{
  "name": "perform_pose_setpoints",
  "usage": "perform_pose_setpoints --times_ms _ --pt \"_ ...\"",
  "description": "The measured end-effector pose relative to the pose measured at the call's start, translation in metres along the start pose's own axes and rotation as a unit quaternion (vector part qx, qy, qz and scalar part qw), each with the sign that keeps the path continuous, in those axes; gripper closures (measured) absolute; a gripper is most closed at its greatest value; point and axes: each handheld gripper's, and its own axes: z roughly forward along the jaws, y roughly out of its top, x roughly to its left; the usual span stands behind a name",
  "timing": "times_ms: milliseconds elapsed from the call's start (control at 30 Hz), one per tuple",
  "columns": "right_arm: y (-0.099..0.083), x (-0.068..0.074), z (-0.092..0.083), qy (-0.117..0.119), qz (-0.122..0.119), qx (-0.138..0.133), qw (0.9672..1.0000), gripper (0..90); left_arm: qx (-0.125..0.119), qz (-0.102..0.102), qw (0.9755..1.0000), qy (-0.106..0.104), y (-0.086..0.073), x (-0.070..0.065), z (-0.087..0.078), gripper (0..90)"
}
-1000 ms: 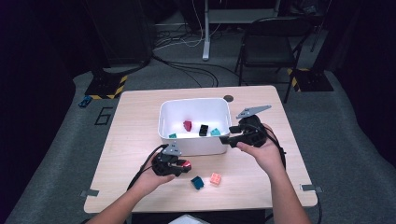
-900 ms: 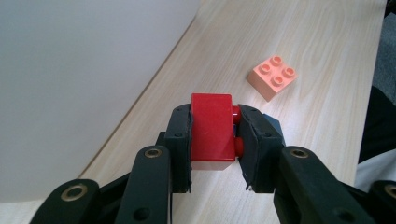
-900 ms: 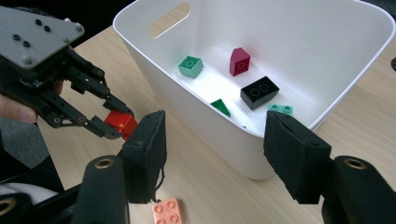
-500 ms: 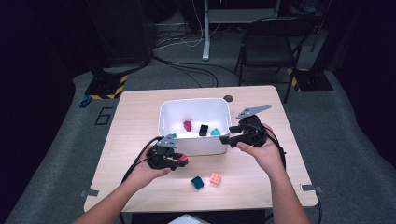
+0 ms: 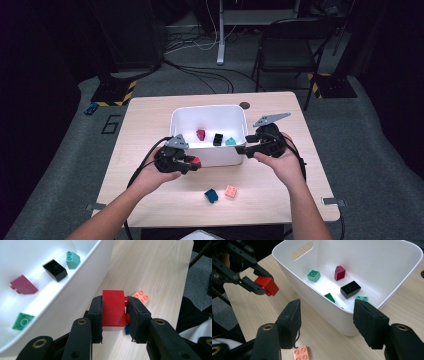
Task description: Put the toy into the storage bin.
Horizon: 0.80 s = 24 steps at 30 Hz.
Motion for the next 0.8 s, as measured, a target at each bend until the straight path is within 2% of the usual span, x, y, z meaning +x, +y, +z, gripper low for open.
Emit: perform_pose_setpoints --times_ms 367,800 --pt "0.0 0.0 0.0 -0.001 0.0 0.0 1.0 38.6 -0.01 0.011 0.9999 0.005 0.027 0.004 -0.011 67.0" --pt "0.0 -0.001 -0.001 0.0 0.0 -0.002 1.0 38.6 -0.021 0.01 0.9997 0.003 0.057 0.016 -0.007 67.0"
